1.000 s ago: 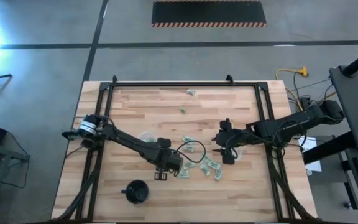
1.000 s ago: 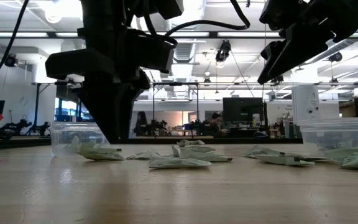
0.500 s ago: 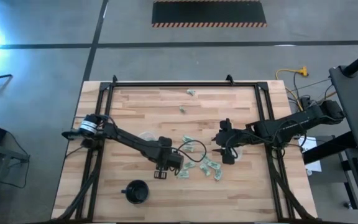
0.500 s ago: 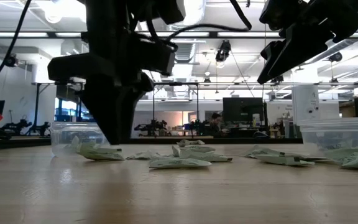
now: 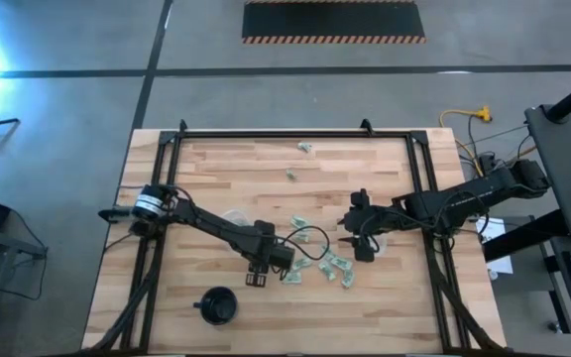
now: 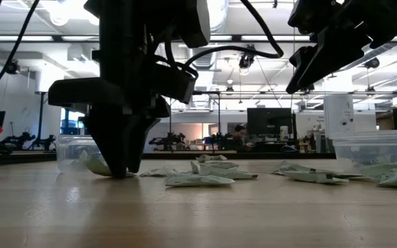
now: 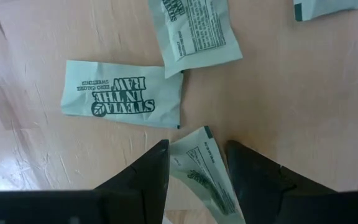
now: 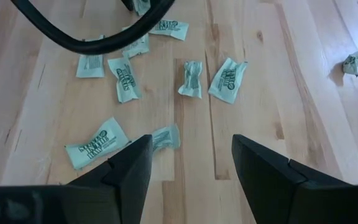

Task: Pick and place Stevia / Truvia into bins
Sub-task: Put the stevia packet into the oval transparent container

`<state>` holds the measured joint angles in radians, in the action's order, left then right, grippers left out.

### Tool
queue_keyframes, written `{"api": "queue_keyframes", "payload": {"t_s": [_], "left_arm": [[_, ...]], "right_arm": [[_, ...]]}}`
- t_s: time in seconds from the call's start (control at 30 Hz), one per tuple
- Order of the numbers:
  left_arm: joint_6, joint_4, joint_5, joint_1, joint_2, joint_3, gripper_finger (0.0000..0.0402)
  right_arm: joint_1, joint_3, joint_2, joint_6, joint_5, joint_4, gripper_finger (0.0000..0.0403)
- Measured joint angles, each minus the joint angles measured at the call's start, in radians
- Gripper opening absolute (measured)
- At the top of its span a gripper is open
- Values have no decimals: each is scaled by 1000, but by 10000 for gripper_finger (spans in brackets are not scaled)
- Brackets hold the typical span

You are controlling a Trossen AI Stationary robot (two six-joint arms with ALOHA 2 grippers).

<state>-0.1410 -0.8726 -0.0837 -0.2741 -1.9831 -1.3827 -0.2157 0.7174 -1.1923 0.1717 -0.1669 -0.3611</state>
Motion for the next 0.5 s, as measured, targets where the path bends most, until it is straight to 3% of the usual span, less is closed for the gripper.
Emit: {"api": "queue_keyframes", "payload": {"t_s": [0.2,0.5], "left_arm": [[0,1,3,0,-3,1,132],[-2,1,22,5,-4,1,19]], "right_arm": [[0,0,0,-5,0,1,210],[0,-2,0,-8,1,2,210]]}}
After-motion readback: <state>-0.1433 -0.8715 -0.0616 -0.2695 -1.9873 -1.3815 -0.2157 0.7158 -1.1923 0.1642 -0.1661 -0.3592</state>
